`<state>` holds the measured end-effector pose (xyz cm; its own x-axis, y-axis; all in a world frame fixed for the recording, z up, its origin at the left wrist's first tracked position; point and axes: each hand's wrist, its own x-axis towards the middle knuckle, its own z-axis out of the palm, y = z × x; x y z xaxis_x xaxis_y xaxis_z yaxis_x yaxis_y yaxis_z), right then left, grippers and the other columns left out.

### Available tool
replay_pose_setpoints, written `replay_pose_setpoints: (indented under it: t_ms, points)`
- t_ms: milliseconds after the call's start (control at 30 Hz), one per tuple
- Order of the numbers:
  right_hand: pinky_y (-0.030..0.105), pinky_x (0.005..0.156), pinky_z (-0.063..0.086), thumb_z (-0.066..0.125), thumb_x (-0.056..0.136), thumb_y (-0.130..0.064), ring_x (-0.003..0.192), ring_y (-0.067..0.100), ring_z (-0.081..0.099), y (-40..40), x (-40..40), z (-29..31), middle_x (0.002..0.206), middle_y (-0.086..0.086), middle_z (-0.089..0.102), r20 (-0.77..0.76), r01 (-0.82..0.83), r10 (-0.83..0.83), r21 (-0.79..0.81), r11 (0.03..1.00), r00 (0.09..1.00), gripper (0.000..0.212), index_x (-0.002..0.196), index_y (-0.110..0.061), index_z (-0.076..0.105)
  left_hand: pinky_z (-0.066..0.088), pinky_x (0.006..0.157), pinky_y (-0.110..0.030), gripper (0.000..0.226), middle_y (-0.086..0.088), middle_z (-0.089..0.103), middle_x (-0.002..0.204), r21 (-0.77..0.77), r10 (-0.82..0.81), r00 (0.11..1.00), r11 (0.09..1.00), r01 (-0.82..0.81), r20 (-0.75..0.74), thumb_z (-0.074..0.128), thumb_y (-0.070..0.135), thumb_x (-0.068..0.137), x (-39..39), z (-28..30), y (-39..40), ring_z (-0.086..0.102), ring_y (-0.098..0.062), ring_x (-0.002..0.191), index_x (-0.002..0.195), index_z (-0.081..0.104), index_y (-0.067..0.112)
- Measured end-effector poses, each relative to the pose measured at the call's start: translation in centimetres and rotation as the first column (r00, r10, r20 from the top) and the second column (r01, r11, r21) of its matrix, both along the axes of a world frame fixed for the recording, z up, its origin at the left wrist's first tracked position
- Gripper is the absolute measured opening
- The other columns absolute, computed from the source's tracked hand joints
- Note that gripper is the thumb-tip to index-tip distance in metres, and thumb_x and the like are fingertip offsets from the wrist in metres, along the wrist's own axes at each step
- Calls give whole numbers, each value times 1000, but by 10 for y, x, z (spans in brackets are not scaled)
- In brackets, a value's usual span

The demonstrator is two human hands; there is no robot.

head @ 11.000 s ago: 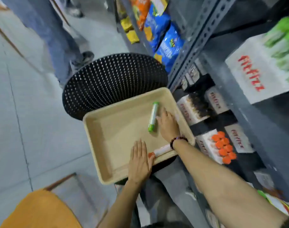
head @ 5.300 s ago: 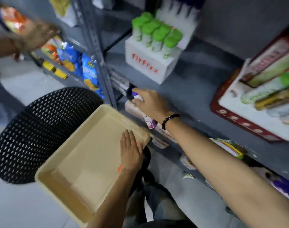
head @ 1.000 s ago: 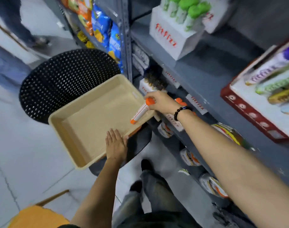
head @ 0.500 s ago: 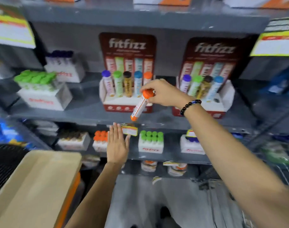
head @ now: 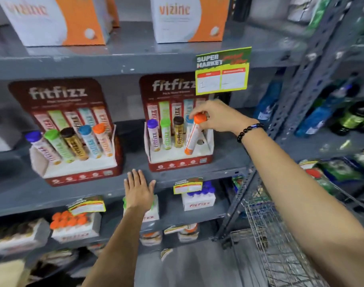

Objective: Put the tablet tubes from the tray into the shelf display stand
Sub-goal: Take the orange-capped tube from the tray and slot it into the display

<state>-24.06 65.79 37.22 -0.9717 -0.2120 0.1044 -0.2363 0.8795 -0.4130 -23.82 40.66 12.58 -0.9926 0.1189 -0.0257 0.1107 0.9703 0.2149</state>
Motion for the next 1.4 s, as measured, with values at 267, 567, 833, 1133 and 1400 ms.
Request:
replay_pose_setpoints:
  t_ms: [267,567,833,1133,1400]
  points:
    - [17,58,44,77,73,-27,73,15,56,10,-19,-3,101,6,65,-15,185,-184,38,982,983,28,99,-17,71,-3,118,-43,65,-15,-6,157,-55,11,998,998,-7,62,11,48,97,0,1,-2,-7,-31,144,146,-4,8]
    - [36,81,58,71,68,-6,96,28,63,7,-29,2,112,19,65,95,340,-352,124,932,931,33,100,2,68,-2,118,-44,64,-14,-7,157,-78,-1,998,997,6,68,9,48,96,-1,2,-1,-9,-31,144,146,-5,10]
    - [21,48,35,74,74,-21,75,20,54,8,-35,-11,94,12,58,8,415,-416,41,909,910,21,73,-6,59,-2,118,-44,66,-12,-8,158,-92,12,998,996,-7,60,7,50,94,-1,-1,-1,-10,-31,144,146,-7,11]
    - [28,70,47,73,76,-23,94,26,60,10,-43,-21,107,14,64,14,434,-435,33,900,900,29,97,-5,63,-3,118,-43,65,-12,-9,157,-87,12,998,996,-6,65,7,50,95,1,1,0,-11,-30,144,146,-8,11]
    - [29,71,50,69,79,-17,91,29,64,9,-45,-30,102,16,67,34,411,-412,27,911,911,13,83,-11,57,-3,118,-43,65,-13,-10,157,-100,14,997,995,-7,72,8,50,95,3,4,1,-11,-30,144,146,-8,12]
